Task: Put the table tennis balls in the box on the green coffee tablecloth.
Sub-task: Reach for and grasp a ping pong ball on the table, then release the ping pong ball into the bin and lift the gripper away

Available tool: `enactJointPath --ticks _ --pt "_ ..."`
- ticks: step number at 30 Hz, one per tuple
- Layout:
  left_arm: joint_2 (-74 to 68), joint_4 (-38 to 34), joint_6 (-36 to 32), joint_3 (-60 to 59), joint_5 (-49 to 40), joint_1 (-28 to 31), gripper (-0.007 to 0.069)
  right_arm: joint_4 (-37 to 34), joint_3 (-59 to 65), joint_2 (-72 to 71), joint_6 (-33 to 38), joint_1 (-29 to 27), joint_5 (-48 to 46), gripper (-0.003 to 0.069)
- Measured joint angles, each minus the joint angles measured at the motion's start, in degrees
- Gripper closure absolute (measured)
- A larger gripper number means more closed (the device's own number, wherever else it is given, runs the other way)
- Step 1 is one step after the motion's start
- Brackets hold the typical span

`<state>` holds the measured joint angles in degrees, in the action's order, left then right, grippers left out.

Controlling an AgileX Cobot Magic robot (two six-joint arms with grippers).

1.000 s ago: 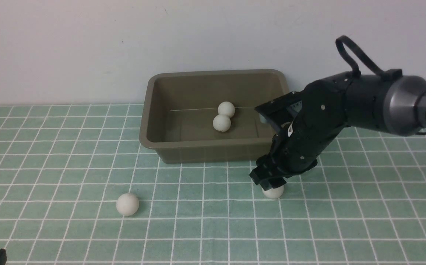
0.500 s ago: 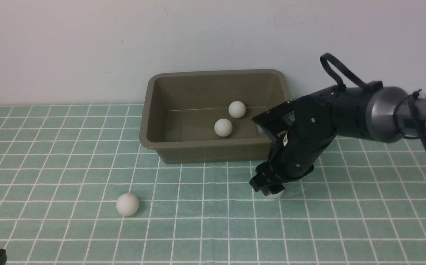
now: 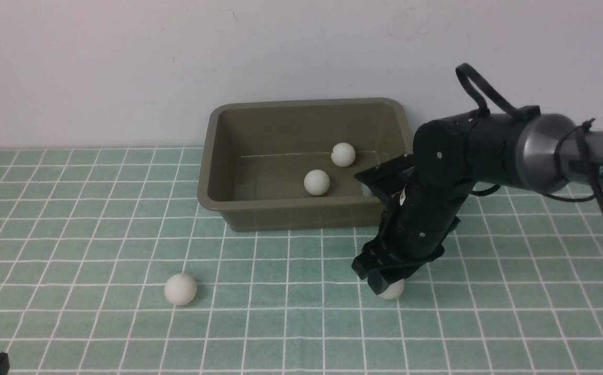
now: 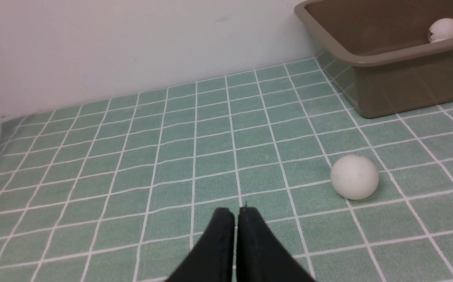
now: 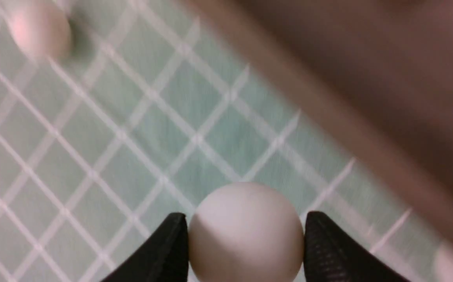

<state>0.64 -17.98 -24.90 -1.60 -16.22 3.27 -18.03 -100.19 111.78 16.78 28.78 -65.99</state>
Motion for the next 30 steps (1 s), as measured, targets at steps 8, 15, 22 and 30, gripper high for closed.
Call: enactJointPath --ticks 8,15,22,30 --pt "0.00 0.00 0.00 0.00 0.00 0.00 0.0629 11.10 -10.07 4.04 -3.58 0.00 17.08 0.0312" --pt "0.00 0.00 0.00 0.00 0.00 0.00 0.0629 13.42 -10.07 13.08 -7.46 -0.65 20.05 0.0312" --pt "0.00 0.00 0.00 0.00 0.00 0.00 0.0629 13.61 -10.07 15.53 -8.05 -0.91 19.98 0.0273" --pt "0.00 0.00 0.00 0.00 0.00 0.00 0.0629 14.07 -10.14 15.10 -8.04 -0.96 19.16 0.0253"
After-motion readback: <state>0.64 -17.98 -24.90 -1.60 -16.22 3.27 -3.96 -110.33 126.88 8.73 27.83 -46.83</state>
